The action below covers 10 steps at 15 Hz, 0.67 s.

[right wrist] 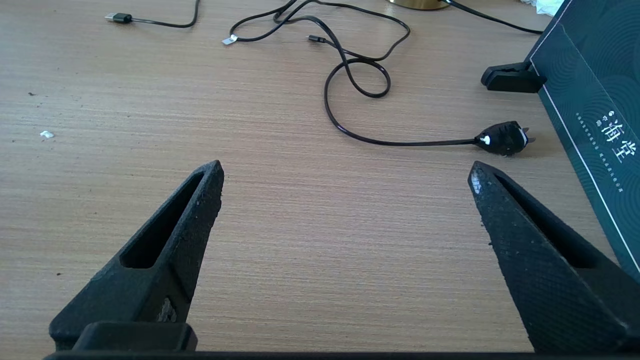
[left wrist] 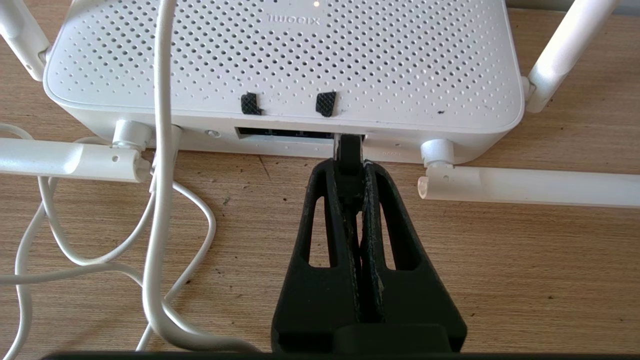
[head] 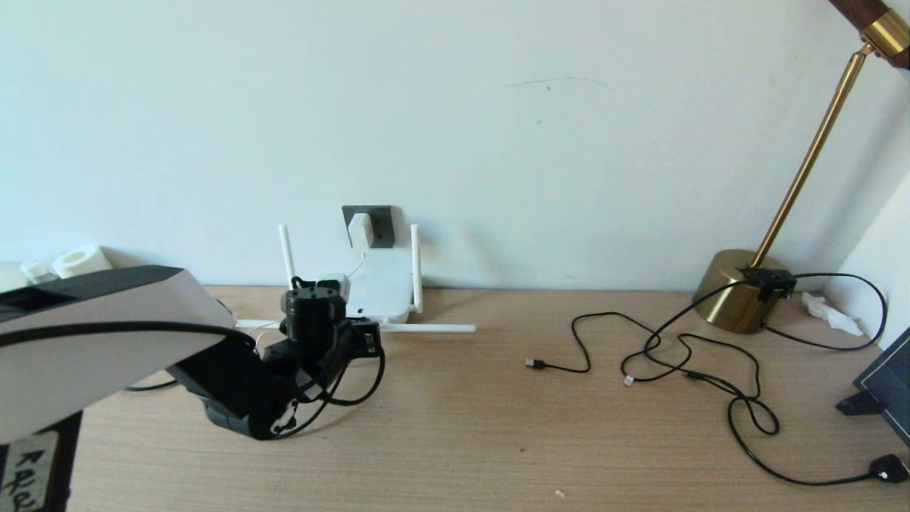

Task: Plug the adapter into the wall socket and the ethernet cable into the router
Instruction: Plug cable into router interface

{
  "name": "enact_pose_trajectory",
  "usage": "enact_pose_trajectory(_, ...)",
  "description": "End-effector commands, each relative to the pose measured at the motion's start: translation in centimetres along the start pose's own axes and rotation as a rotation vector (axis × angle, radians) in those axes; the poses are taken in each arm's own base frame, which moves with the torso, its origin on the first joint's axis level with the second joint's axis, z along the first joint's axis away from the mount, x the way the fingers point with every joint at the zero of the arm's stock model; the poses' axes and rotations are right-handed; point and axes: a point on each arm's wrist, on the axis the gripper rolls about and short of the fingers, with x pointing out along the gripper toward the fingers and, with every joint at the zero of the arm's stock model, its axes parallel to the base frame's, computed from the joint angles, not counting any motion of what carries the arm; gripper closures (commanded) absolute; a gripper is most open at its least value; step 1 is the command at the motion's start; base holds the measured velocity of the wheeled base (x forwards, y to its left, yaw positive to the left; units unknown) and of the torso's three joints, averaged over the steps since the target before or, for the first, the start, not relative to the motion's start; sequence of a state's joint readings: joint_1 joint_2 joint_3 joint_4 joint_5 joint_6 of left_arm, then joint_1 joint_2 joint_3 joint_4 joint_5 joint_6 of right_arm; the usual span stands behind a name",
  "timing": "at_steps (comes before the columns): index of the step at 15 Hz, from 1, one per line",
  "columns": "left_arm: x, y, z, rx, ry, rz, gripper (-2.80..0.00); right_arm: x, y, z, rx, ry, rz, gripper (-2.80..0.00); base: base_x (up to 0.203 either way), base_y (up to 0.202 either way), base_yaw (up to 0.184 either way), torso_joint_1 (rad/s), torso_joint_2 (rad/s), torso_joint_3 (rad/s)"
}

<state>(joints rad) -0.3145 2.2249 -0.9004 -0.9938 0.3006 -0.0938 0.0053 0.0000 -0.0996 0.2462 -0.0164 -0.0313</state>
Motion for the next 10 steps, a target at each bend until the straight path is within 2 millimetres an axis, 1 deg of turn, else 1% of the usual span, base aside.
enact_pose_trajectory(1, 0.15, -0.02, -0.23, -0.001, 0.001, 0.003, 0.0, 0.01, 0.0, -0.01, -0.001, 0.003, -0.001, -2.8, 0.0, 0.0, 0.0, 0.0, 0.0, 0.0)
enact_pose_trajectory(4, 0.35, -0.05, -0.59, 0.0, 0.005, 0.004, 0.0, 0.01, 0.0, -0.01, -0.001, 0.004, 0.0, -2.8, 0.0, 0.0, 0.0, 0.0, 0.0, 0.0)
enact_pose_trajectory(10, 0.45, -0.09, -0.48, -0.002, -0.007, 0.002, 0.0, 0.01, 0.0, 0.0, -0.001, 0.002, 0.0, -2.8, 0.0, 0.0, 0.0, 0.0, 0.0, 0.0)
